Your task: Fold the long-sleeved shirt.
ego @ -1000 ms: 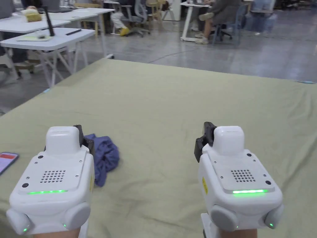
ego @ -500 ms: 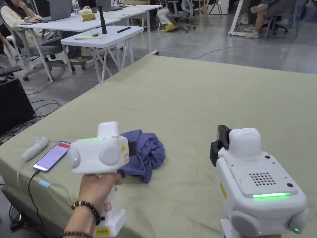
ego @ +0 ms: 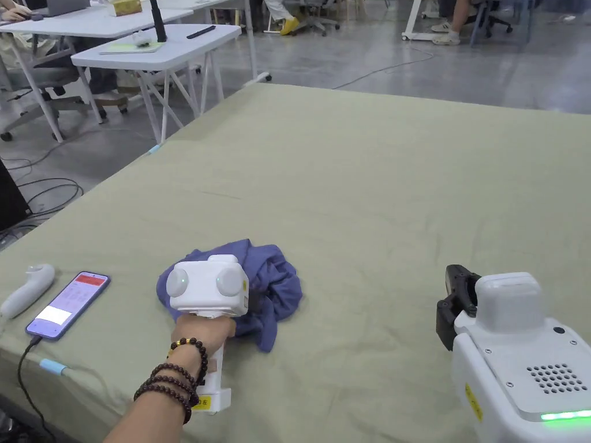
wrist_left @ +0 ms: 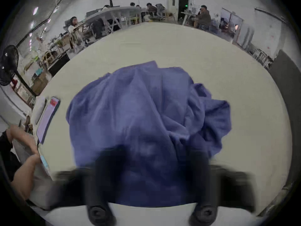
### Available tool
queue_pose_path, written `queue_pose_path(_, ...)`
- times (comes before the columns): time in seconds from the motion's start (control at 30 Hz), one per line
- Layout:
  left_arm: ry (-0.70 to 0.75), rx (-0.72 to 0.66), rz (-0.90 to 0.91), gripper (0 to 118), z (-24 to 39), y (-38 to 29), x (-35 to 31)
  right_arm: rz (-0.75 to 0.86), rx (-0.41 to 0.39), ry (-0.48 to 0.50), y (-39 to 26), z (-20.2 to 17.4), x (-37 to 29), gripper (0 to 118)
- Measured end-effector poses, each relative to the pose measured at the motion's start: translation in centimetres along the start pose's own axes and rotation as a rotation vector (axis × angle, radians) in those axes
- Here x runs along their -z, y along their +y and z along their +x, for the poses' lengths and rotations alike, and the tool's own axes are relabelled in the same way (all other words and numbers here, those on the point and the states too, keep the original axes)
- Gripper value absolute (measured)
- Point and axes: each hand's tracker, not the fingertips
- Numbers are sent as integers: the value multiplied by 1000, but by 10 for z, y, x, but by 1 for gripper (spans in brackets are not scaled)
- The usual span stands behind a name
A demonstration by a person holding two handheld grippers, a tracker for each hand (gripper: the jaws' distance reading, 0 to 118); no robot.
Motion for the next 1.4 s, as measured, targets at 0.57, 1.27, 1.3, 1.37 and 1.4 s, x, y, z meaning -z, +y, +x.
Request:
queue_pose_path(0.57,-759,144,241,4,145,-23,-131,30,83,-148,-2,71,-39,0)
queue_pose_path(1.27,-933,448,97,113,441,-144,-155,7,181,-557,-39,221,-178,0)
queue_pose_path(1.3,-927,424,147,118,422,-141,-163,3,181,-547,-40,220,-177,0)
queue_pose_path(1.37,-910,394,272,118,380,-127,-184,-4,180,-528,-39,214,-170,0)
queue_pose_path(1.4,-870,390,310,118,365,-120,-190,-3,181,-522,-38,212,-168,0)
